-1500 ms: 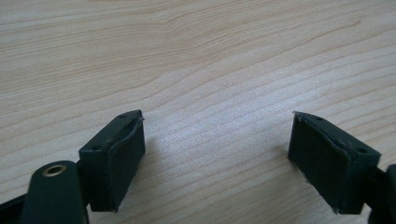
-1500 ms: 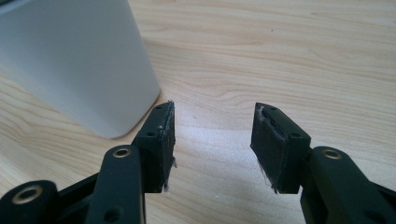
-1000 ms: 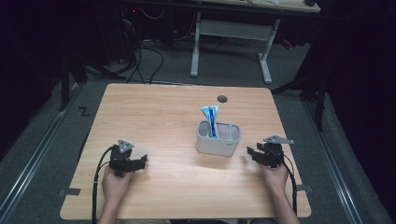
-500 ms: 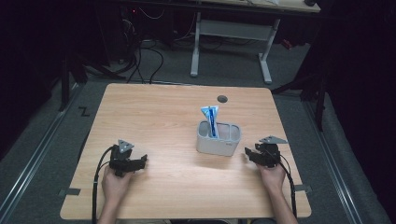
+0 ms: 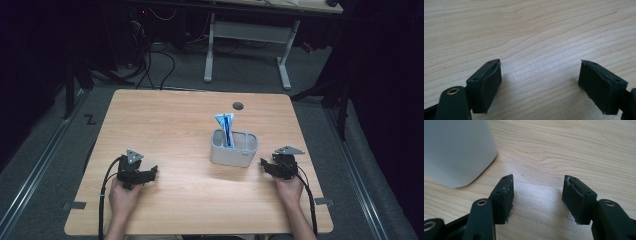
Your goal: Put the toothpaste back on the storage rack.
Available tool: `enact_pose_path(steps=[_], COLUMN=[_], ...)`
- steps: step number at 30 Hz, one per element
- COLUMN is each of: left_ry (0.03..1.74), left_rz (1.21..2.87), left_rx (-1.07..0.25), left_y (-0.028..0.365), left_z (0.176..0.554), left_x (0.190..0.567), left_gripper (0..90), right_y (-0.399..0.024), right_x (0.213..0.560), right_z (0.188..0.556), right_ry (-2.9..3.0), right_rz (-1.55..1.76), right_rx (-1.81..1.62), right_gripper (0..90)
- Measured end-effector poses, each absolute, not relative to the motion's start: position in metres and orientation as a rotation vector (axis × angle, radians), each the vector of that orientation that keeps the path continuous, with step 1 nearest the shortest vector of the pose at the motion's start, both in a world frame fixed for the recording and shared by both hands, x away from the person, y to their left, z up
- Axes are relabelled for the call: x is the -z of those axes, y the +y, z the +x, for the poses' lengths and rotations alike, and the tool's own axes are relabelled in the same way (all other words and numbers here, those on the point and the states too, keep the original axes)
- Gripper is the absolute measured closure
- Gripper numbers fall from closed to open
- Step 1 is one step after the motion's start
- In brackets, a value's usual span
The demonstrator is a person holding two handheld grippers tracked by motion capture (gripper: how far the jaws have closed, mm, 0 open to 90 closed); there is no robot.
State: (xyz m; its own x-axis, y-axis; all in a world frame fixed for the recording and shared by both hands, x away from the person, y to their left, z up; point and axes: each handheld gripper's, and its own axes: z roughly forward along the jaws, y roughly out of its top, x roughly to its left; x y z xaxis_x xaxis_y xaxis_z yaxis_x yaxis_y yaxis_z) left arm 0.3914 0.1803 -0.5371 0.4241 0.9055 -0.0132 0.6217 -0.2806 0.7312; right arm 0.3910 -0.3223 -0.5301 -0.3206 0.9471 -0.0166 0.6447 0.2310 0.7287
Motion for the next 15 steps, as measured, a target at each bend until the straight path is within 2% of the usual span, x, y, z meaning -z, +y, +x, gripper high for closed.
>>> enact_pose_path(steps=[15], left_ry=[1.288], left_rz=[2.009], left_rx=[-0.542], left_y=[0.1807], left_z=[0.3908], left_x=[0.5371], left_gripper=[19.0], right_y=[-0.3217], right_x=[0.5304], right_z=[0.3921], right_ry=[2.046], right_rz=[1.461], right_rx=[-0.868], right_gripper=[39.9])
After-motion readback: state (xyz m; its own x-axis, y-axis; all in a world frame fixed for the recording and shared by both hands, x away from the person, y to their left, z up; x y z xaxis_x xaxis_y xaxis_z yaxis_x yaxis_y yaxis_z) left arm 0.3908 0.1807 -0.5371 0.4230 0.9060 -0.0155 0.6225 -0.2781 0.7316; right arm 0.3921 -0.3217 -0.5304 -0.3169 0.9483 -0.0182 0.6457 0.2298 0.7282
